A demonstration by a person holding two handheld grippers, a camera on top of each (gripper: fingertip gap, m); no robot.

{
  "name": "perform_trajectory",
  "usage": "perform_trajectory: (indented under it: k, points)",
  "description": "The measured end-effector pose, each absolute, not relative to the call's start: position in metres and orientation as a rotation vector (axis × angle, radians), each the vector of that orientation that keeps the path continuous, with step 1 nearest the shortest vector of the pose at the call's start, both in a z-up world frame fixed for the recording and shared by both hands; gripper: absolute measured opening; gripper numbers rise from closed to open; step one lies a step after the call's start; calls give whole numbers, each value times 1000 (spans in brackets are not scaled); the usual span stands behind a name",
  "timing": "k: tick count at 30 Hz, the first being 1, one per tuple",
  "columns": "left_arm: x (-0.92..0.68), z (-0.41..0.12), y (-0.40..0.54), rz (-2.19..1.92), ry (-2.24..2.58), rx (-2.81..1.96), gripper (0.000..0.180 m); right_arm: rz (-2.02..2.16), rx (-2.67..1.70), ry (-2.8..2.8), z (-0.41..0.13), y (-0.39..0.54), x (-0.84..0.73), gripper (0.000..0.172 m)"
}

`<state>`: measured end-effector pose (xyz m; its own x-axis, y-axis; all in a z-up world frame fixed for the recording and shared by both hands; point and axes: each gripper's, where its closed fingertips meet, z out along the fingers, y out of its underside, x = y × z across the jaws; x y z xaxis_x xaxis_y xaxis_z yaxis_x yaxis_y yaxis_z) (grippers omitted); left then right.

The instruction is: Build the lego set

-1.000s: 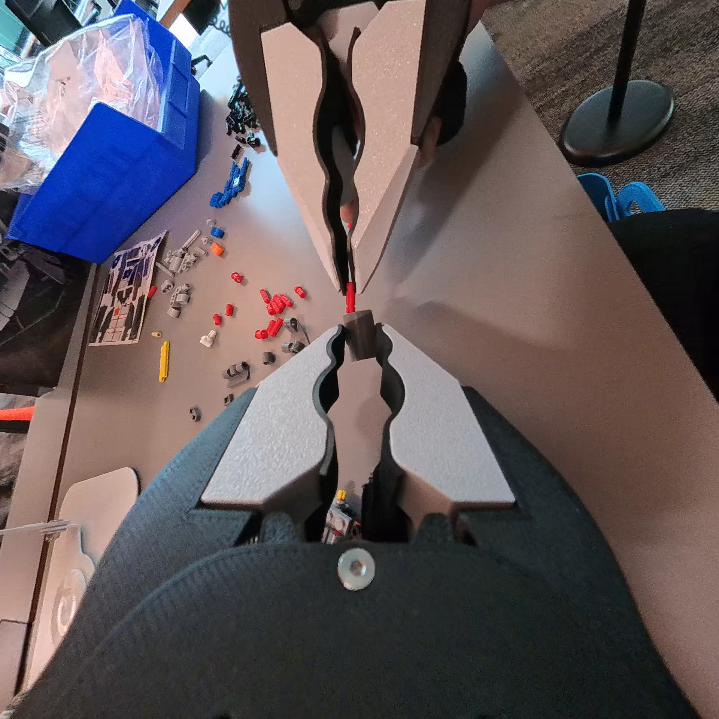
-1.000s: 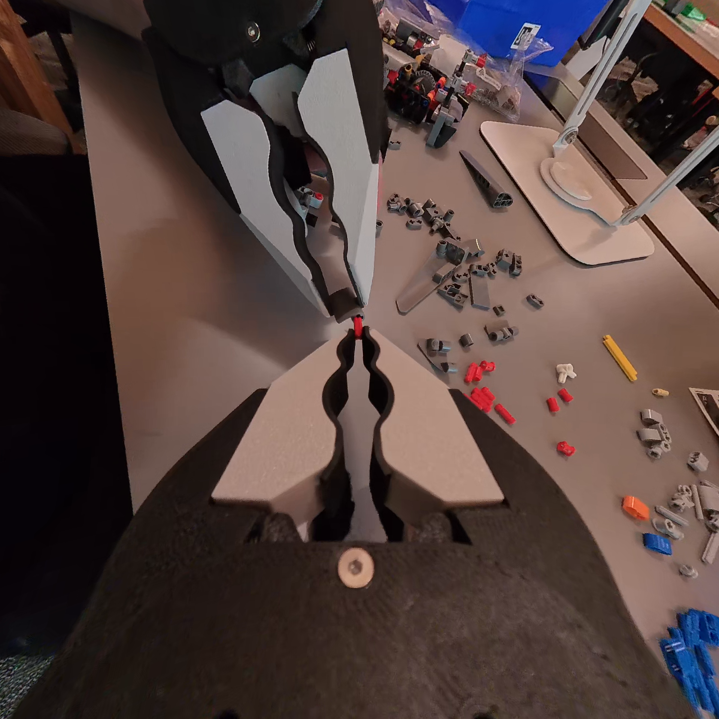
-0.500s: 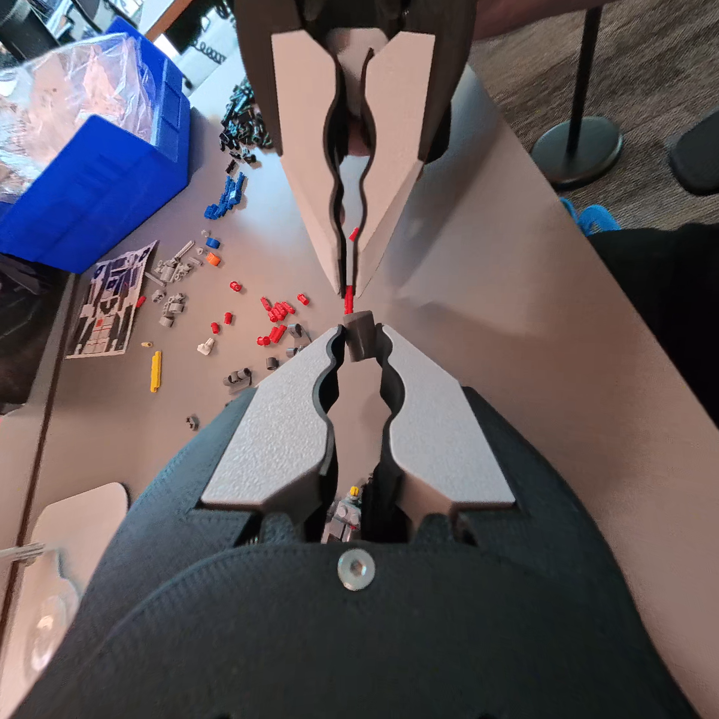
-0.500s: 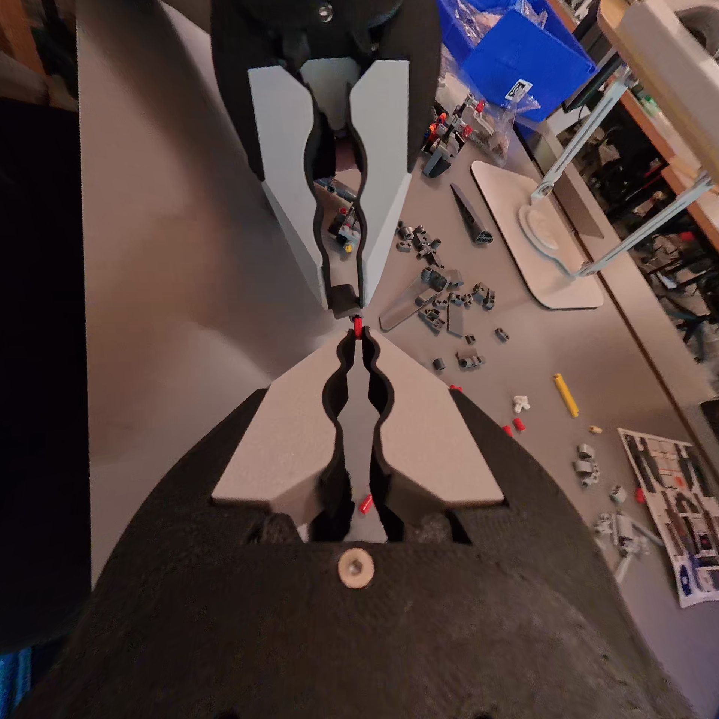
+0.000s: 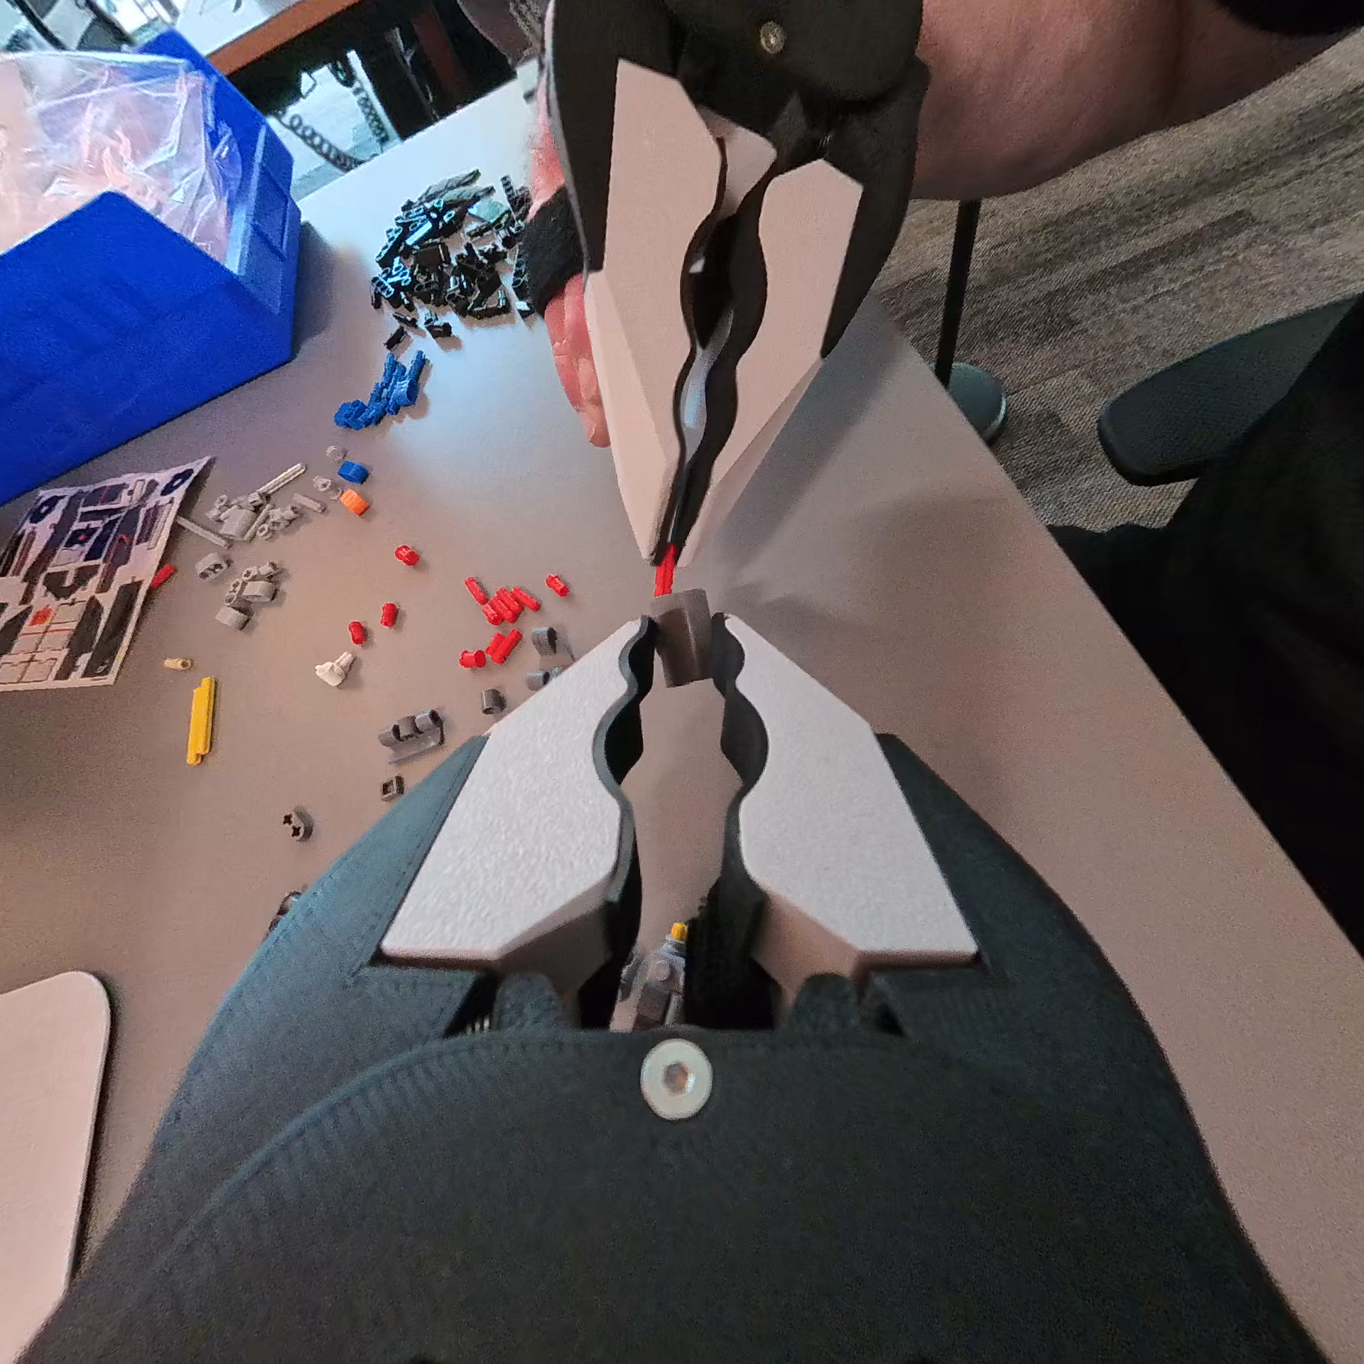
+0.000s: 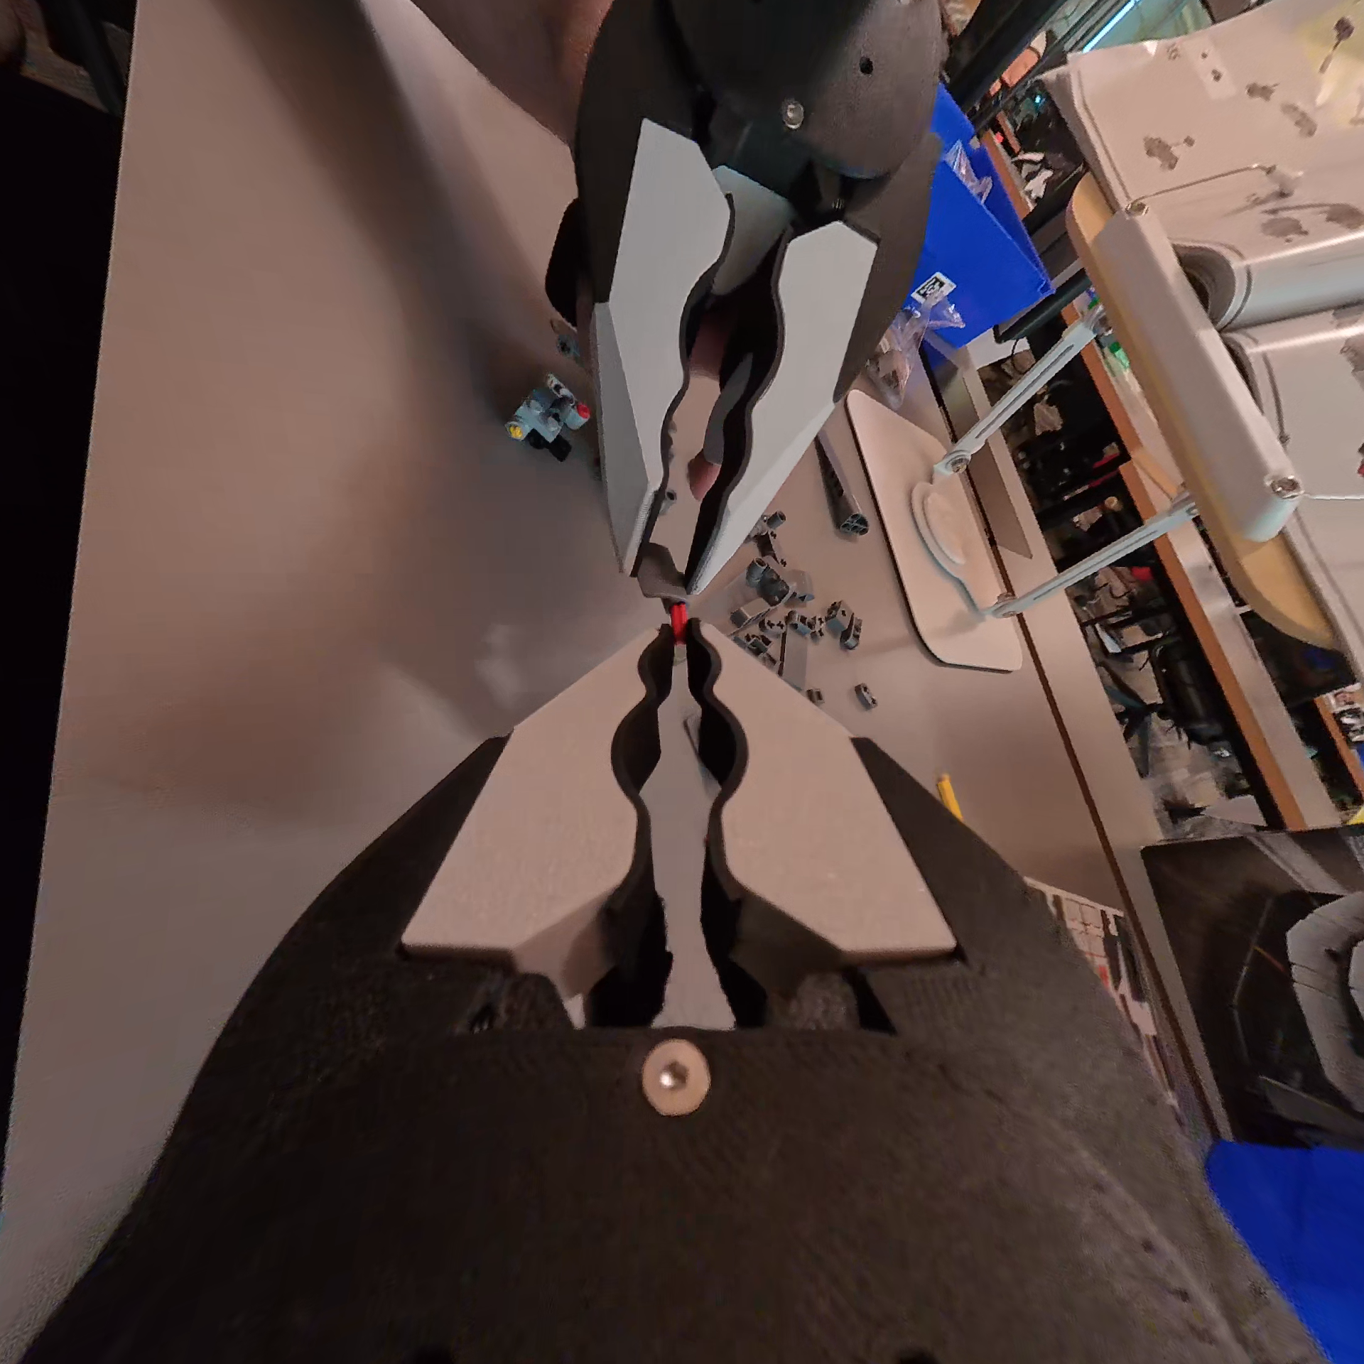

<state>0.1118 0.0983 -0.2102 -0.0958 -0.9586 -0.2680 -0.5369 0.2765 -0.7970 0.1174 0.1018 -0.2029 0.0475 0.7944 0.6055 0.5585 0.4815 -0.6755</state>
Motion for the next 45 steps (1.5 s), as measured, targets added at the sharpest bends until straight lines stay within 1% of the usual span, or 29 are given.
perform_trajectory:
  k: [13,19,45]
  points:
    - [109,-192,101,-794,1758,-1303,13,230,-1046,-1680,-184,105,113,0]
    - [107,-186,101,-828,1736,-1273,13,281,-1017,-1671,-179,105,112,0]
    - [104,-188,97,-801,1772,-1186,13,374,-921,-1754,-180,100,108,0]
